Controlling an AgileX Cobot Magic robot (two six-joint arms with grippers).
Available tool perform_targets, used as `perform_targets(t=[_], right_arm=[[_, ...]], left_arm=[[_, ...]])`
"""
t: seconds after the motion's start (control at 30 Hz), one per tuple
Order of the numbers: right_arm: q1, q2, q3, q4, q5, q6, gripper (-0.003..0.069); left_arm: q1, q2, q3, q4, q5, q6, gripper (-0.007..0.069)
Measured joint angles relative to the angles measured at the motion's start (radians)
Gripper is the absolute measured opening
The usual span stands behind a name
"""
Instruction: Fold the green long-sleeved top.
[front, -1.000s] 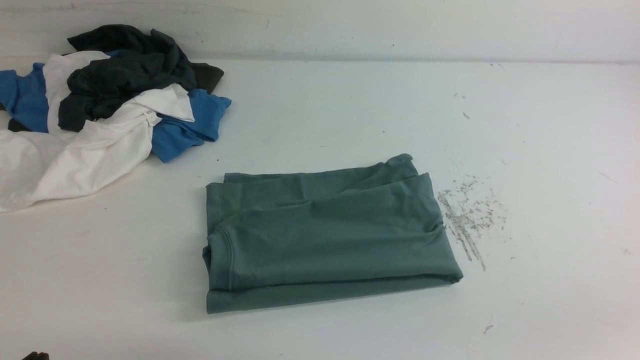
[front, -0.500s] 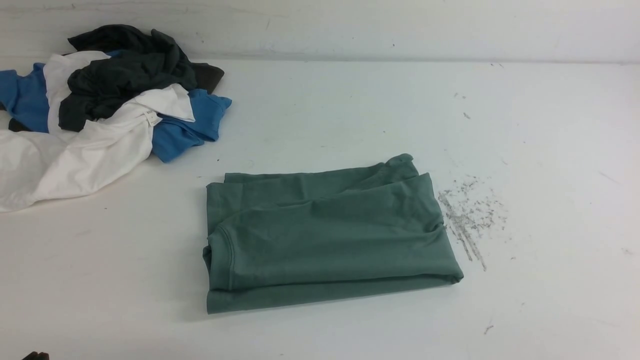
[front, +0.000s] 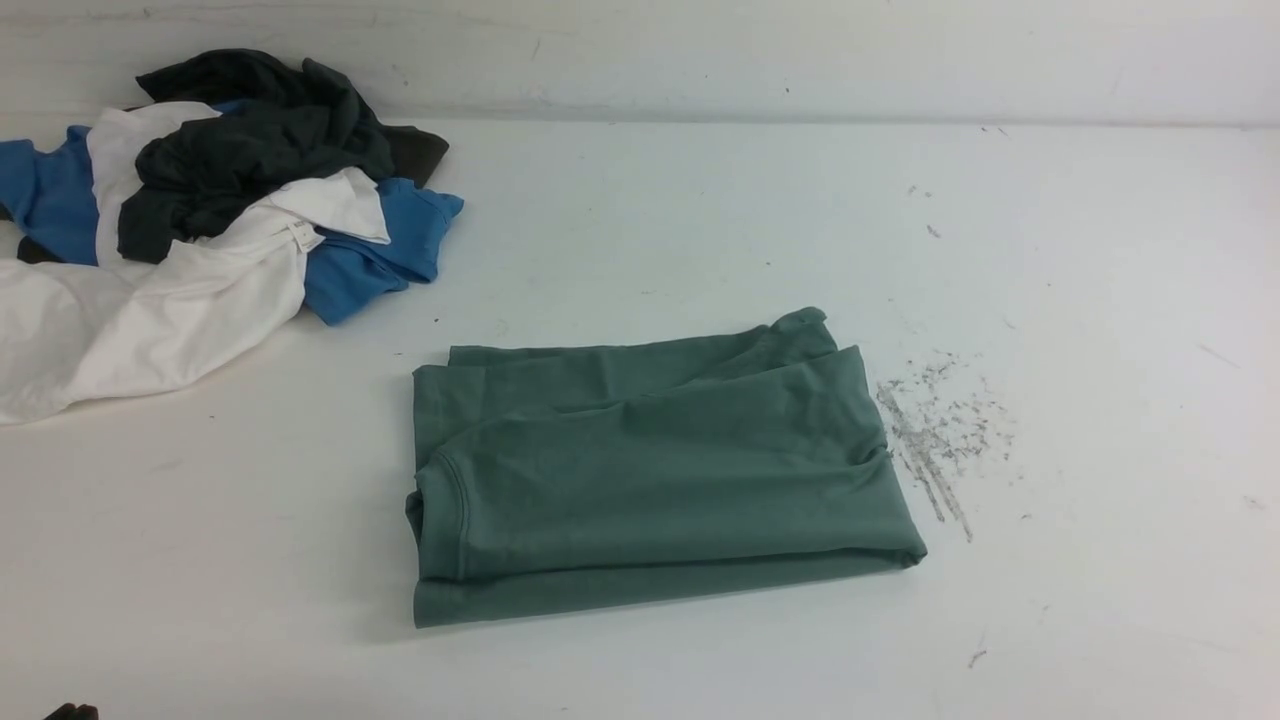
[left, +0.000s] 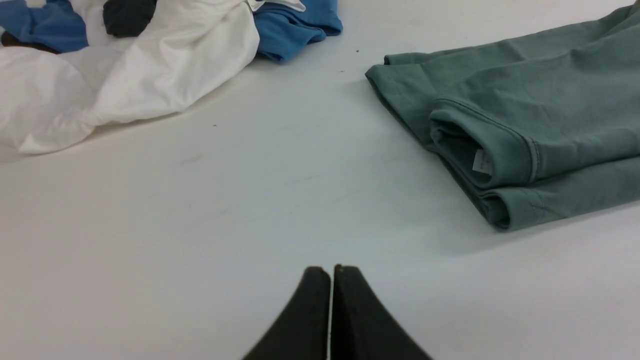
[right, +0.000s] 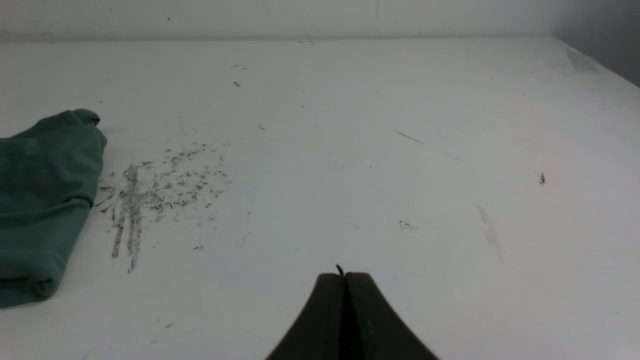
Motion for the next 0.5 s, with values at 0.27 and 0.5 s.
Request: perform_targets(t=[0.27, 0.5], right_arm=[[0.0, 0.0, 0.0, 0.001, 0.001, 0.016, -0.0015], [0.029, 0.0, 0.0, 0.006, 0.003, 0.017, -0.0015]], left_arm=[[0.0, 0.0, 0.0, 0.0, 0.0, 0.0, -0.0003], [0.0, 0.0, 0.0, 0.0, 0.0, 0.0, -0.0003]])
